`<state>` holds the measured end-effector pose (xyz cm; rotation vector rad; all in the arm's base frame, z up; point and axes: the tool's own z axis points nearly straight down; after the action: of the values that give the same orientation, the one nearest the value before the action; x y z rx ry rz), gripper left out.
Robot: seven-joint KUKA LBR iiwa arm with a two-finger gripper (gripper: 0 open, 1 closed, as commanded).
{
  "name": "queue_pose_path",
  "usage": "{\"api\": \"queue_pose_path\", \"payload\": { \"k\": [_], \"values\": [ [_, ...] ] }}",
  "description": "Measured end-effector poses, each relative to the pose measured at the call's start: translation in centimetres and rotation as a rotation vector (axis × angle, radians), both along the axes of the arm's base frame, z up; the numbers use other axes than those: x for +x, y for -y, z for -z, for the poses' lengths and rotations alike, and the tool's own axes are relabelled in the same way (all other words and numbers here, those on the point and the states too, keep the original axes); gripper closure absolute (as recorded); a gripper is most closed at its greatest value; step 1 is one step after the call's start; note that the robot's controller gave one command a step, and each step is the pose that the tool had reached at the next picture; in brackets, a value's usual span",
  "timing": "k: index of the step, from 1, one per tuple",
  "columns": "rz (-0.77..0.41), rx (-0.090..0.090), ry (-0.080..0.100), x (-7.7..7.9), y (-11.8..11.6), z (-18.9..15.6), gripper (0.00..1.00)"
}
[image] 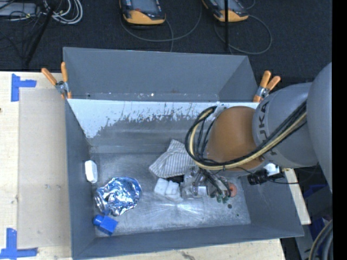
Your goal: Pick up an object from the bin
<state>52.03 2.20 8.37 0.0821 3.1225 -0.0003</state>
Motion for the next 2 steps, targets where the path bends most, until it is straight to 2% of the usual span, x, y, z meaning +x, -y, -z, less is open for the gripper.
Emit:
{"api": "queue_pose_path", "payload": {
  "k": [1,2],
  "values": [
    [0.049,0.001,-0.021,-0.2,-0.1,-2.5,1.0],
    [0.043,0.001,-0.022,1.0,-1.1,-9.2,1.0]
  ]
}}
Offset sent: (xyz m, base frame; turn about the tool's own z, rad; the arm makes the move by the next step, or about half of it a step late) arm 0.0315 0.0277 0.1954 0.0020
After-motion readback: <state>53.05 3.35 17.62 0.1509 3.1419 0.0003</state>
